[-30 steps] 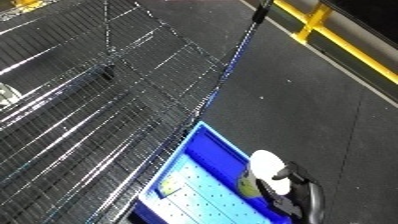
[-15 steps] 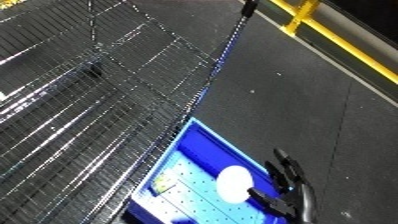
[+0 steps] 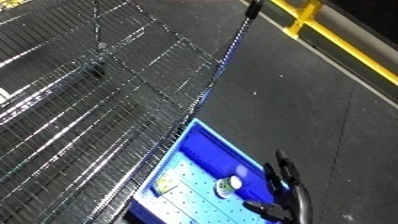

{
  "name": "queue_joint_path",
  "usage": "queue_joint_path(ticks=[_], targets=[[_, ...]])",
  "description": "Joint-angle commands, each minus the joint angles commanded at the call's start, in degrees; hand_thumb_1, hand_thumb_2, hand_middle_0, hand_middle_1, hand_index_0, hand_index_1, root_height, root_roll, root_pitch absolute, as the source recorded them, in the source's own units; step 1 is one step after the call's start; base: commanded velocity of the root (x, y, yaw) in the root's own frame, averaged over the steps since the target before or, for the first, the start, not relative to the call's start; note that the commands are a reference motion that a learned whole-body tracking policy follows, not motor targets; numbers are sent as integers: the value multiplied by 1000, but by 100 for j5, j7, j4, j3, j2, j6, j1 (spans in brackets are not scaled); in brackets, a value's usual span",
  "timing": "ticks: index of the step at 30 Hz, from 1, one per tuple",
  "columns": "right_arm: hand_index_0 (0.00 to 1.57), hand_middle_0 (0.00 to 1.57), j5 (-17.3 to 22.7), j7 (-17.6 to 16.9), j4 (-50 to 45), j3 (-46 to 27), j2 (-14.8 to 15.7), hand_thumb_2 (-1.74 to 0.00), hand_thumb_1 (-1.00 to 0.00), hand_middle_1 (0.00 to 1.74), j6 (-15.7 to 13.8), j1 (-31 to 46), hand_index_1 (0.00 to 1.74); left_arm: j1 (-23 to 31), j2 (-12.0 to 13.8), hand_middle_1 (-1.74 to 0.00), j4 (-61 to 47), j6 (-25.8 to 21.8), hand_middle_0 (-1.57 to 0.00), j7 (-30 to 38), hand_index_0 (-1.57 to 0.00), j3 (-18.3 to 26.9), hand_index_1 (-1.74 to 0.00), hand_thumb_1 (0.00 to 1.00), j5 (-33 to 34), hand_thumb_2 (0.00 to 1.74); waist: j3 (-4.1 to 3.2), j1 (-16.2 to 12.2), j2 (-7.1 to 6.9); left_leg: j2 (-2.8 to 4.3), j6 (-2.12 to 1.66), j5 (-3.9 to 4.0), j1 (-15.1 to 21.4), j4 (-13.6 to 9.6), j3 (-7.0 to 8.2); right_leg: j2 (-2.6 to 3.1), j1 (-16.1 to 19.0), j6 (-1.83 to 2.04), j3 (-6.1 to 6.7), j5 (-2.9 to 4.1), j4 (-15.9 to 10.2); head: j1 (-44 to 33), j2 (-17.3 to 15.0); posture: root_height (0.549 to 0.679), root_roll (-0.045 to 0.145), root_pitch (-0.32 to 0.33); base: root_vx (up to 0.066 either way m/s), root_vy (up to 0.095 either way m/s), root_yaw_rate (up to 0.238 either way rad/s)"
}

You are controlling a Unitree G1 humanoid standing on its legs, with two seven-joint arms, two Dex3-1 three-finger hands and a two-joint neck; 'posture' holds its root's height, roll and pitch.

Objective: Pick up the object and place it into the box

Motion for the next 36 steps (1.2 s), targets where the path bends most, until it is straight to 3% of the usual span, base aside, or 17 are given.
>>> queue_joint_path(ticks=[6, 13, 21, 27, 36], targets=[[0, 0, -254, 152, -612, 206, 136, 0, 0, 0, -132, -92, 0, -71, -27, -1740, 3, 179, -1570, -1, -1570, -75, -1740, 1000, 36, 1740, 0, 163, -103, -46, 3, 29, 24, -22, -128, -5, 85, -22, -36, -59, 98, -616, -225, 653, 94, 77, -6, -48, 207], [0, 0, -692, 337, -1212, 441, 218, 0, 0, 0, 47, -380, 0, -225, -44, -1740, 63, 229, -1570, 50, -1570, -61, -1740, 1000, 149, 1740, 0, 357, -247, -40, 0, 103, 27, -70, -270, 34, 167, -27, -59, -89, 141, -1199, -348, 652, 87, 65, 6, -50, 161], [0, 0, -1065, 557, -1550, 748, 417, 0, 0, 0, 155, -614, 0, -201, 6, -1740, -64, 384, -1570, -54, -1570, 128, -1740, 1000, 269, 1740, 0, 701, -513, -34, -2, 55, -52, 136, -457, -34, 318, -51, -180, -80, 131, -2149, -490, 653, 84, 45, 10, -94, 157], [0, 0, -1483, 585, -1586, 1073, 583, 0, 0, 0, 225, -862, 0, -247, 120, -1740, -106, 570, -1570, -79, -1570, 205, -1740, 1000, 347, 1740, 0, 1005, -713, -31, 45, 7, -166, 364, -632, -34, 402, -73, -295, -135, 292, -2923, -695, 650, 71, 23, 18, -110, 185], [0, 0, -1743, 572, -1494, 1355, 684, 0, 0, 0, 322, -994, 0, -209, 205, -1740, -134, 724, -1570, -175, -1570, 253, -1740, 1000, 429, 1740, 0, 1282, -865, -51, 92, 8, -306, 546, -785, -25, 412, -73, -445, -173, 432, -3609, -774, 647, 58, 12, 18, -68, 150]])
